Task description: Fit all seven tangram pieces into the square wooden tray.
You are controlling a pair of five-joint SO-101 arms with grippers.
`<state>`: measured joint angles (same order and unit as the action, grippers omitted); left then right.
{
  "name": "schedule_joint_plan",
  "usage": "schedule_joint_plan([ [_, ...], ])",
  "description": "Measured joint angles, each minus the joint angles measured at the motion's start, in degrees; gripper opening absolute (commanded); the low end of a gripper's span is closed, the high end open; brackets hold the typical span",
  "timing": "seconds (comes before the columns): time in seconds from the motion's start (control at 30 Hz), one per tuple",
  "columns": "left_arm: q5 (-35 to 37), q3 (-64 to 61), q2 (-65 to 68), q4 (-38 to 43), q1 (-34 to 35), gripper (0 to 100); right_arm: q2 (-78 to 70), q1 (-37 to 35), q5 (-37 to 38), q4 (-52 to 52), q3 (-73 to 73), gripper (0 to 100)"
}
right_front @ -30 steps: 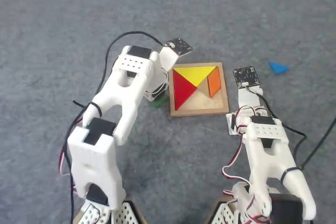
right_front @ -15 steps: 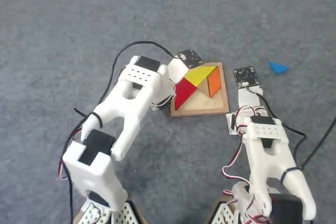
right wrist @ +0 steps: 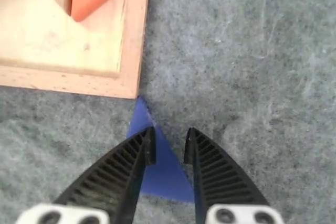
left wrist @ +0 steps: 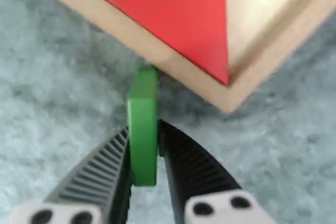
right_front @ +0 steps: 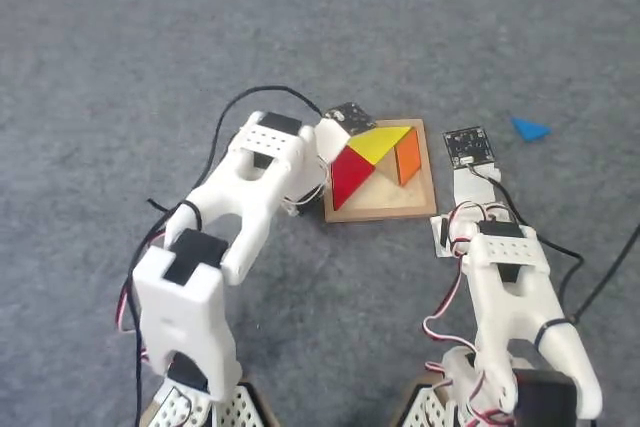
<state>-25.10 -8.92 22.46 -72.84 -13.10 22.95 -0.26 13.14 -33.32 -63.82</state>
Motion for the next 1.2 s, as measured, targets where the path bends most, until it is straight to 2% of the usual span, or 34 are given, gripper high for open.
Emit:
schedule_joint_plan([
  [0.17,1.58,3.34,-8.26,-3.69,-0.7,1,0.0,0.0,0.0,0.0,0.0,11.5],
  [0.33,5.1,5.19,-11.08,-3.96,-4.84,1,0.0,0.0,0.0,0.0,0.0,11.5],
  [0.5,9.32,5.36,-7.65,0.88,-11.34,1,0.0,0.0,0.0,0.0,0.0,11.5],
  [0.67,10.11,5.36,-1.23,7.21,-16.88,2,0.0,0.0,0.0,0.0,0.0,11.5],
  [0.77,10.37,5.8,1.14,9.23,-17.41,2,0.0,0.09,0.0,0.0,0.0,11.5],
  [1.0,10.37,10.64,4.48,8.26,-17.58,2,0.0,0.09,0.0,0.0,0.0,11.5],
  [1.2,10.29,11.78,6.51,8.44,-17.76,11,0.0,0.09,0.0,0.0,-0.09,11.5],
])
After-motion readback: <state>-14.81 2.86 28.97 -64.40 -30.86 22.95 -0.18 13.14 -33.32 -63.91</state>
